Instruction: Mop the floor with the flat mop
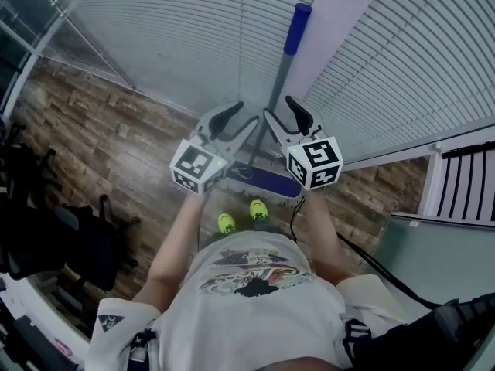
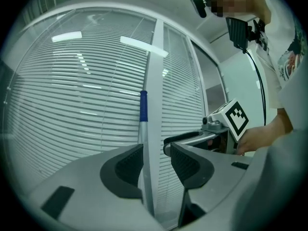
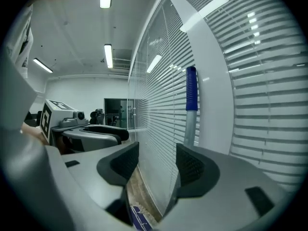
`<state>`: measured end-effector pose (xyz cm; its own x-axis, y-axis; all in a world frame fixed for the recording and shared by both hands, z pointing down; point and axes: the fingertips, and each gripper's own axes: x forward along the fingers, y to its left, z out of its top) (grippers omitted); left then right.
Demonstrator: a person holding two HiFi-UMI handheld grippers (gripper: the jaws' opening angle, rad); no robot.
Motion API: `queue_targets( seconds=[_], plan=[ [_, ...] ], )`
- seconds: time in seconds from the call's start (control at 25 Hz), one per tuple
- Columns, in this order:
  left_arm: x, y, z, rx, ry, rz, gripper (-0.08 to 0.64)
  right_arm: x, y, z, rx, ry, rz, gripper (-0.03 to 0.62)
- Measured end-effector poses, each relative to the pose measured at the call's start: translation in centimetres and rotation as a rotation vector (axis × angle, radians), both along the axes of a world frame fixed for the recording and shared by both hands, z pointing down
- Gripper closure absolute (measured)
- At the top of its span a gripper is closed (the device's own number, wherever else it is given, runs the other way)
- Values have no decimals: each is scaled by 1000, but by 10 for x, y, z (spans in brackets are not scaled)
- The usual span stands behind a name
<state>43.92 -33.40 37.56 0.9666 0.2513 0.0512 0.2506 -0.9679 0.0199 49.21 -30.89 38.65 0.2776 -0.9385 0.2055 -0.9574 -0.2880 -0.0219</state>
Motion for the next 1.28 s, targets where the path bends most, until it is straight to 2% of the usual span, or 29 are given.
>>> queue_targets(
  seconds=[0.24, 0.52, 0.84, 1.16, 1.24, 1.28],
  plan=[
    [46, -11, 5, 0, -24, -33, 405, 46, -19, 2, -29, -6, 6, 348],
    [84, -23, 14, 6, -16, -69, 405, 84, -34, 19, -53, -40, -1, 344],
    [97, -34, 19, -10, -29, -111, 405, 100, -48, 30, -54, -93, -38, 344],
    [92, -36, 16, -20, -40, -145, 405, 110, -52, 19, -39, -96, -53, 347],
    [91, -37, 17, -18, -36, -150, 405, 110, -52, 22, -39, -91, -61, 371],
    [90, -37, 20, -17, -35, -152, 405, 108, -52, 24, -38, -88, -77, 445]
  ],
)
